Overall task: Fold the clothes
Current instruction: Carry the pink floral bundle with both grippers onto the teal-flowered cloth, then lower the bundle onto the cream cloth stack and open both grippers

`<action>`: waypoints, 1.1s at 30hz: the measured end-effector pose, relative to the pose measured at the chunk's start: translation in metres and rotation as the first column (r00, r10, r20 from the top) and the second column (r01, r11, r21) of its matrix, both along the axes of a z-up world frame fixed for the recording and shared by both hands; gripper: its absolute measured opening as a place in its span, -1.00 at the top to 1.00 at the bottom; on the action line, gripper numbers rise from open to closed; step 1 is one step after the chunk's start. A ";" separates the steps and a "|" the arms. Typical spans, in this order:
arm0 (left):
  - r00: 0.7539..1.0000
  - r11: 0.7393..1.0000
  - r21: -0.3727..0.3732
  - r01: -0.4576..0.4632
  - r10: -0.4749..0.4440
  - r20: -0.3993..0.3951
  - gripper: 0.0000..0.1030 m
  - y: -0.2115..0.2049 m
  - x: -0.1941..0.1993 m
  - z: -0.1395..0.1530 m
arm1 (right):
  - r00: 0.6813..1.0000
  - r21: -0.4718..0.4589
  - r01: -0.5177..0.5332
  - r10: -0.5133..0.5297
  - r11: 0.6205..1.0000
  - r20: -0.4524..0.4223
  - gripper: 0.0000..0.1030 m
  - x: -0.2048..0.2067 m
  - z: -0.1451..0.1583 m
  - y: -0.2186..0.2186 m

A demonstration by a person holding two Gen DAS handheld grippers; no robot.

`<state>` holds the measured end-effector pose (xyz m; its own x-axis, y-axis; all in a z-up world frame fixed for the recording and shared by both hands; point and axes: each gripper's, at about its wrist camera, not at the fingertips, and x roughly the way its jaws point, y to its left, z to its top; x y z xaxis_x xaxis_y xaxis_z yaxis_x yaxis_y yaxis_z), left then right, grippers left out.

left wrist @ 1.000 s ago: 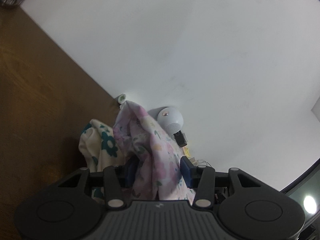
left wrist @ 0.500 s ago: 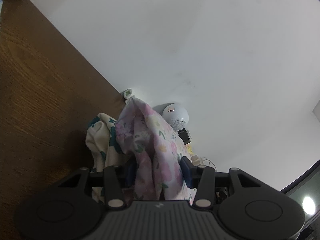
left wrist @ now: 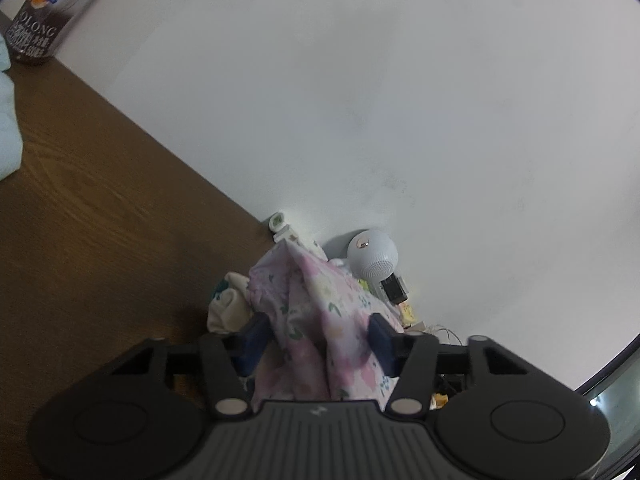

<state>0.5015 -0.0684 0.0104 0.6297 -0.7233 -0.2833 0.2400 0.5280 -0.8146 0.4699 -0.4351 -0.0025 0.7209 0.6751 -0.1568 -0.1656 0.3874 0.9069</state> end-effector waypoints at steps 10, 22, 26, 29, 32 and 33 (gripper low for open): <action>1.000 1.000 -0.001 0.018 -0.018 0.010 0.20 -0.006 0.027 -0.012 | 1.000 -0.032 0.023 -0.023 0.999 0.006 0.43 -0.007 0.000 0.001; 1.000 0.999 0.043 -0.002 0.001 0.023 -0.46 -0.011 0.017 -0.007 | 0.999 -0.067 0.032 -0.030 0.997 0.028 -0.31 -0.015 0.006 -0.005; 0.995 0.984 0.176 -0.032 0.014 0.103 -0.61 -0.022 0.000 0.009 | 0.998 -0.147 0.032 -0.025 0.989 0.050 -0.38 -0.020 0.017 -0.004; 0.985 0.955 0.288 -0.077 0.028 0.169 -0.71 -0.043 -0.001 0.015 | 0.997 -0.237 0.032 -0.013 0.971 0.078 -0.51 -0.026 0.029 0.002; 0.975 0.924 0.362 -0.120 0.042 0.216 -0.77 -0.048 -0.013 0.021 | 0.995 -0.300 0.029 0.001 0.954 0.100 -0.59 -0.034 0.039 0.008; 0.973 0.919 0.370 -0.136 0.054 0.224 -0.78 -0.039 -0.028 0.026 | 0.994 -0.323 0.029 0.006 0.946 0.106 -0.64 -0.037 0.041 0.011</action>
